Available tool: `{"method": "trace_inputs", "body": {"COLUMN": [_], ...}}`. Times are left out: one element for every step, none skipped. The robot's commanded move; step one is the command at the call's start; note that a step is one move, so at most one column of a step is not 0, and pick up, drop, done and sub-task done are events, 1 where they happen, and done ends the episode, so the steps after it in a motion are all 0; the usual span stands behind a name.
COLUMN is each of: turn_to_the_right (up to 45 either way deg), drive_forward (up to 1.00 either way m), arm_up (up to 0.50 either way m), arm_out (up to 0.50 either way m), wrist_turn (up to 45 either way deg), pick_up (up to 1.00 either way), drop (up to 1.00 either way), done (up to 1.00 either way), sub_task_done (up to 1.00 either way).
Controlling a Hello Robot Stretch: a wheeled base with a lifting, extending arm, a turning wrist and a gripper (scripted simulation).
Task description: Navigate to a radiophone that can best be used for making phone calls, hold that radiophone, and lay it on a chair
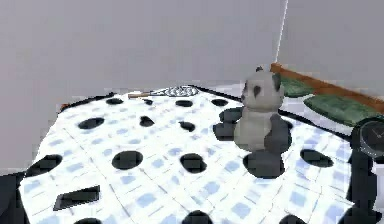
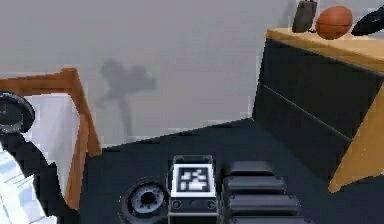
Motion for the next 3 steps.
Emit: {"method": "trace_inputs", "body": {"turn_to_the_right": [-45.0, -45.0, -33.0], "drive_forward": [0.00, 0.00, 0.00], "arm_up": [0.00, 0.00, 0.00], "arm_out": [0.00, 0.00, 0.00], "wrist_turn": [0.0, 0.0, 0.0], "pick_up": [0.00, 0.00, 0.00], "drop": [0.00, 0.00, 0.00], "done": [0.00, 0.00, 0.00], "sub_task_done": [0.00, 0.00, 0.00]}}
